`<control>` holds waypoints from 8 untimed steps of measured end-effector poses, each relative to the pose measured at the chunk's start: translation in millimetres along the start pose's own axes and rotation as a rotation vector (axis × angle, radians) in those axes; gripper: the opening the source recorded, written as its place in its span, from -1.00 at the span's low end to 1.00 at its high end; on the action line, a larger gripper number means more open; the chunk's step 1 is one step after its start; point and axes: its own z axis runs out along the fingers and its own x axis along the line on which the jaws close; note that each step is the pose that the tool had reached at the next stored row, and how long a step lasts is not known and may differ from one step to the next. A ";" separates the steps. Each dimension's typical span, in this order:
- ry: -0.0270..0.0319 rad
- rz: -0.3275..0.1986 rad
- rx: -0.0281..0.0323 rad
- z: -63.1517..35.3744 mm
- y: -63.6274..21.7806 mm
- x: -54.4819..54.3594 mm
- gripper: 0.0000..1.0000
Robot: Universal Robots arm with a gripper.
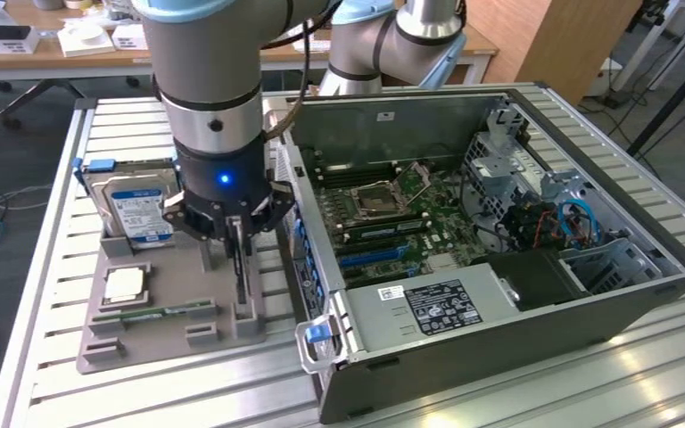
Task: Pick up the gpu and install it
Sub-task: 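Pick up the gpu and move the gpu toward the slot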
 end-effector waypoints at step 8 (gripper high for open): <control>0.0001 0.000 0.0000 -32.3 1.5 -0.9 -0.47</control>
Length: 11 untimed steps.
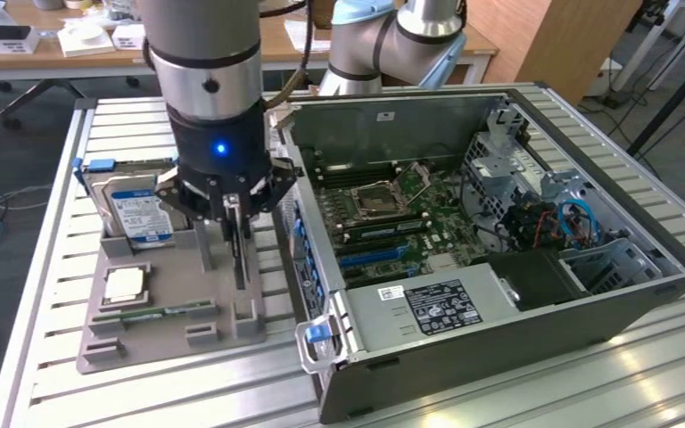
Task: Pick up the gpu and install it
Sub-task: 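Pick up the gpu and move the gpu toward the slot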
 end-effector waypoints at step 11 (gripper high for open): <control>0.0000 0.000 0.0000 -49.7 2.3 -1.6 -0.47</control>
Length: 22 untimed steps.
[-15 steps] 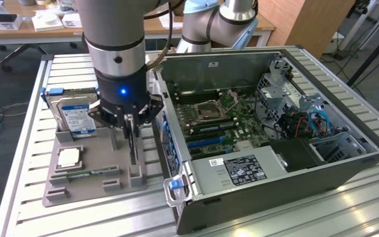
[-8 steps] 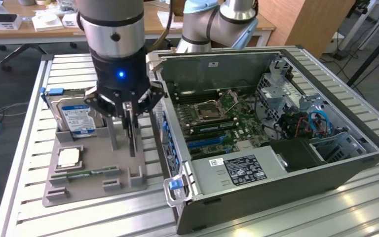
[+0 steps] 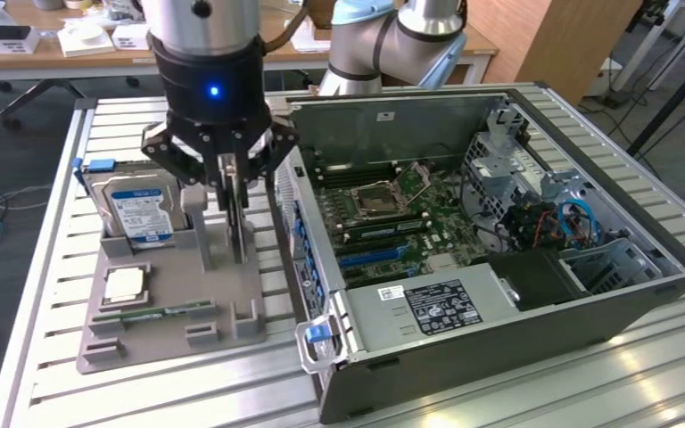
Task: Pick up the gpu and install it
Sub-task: 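Pick up the gpu and move the gpu toward the slot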
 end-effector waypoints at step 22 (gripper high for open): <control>0.0000 0.000 0.0000 -77.5 3.6 -2.5 -0.47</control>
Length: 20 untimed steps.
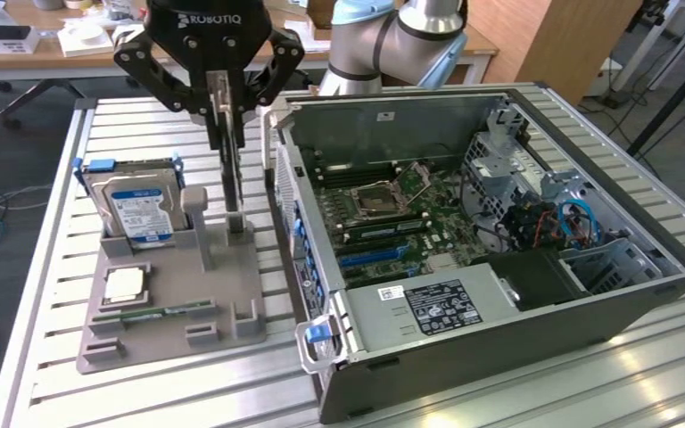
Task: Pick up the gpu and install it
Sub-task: 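Pick up the gpu and move the gpu toward the slot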
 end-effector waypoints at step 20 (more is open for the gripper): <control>0.0003 0.000 -0.0098 0.8 1.3 -41.9 -0.47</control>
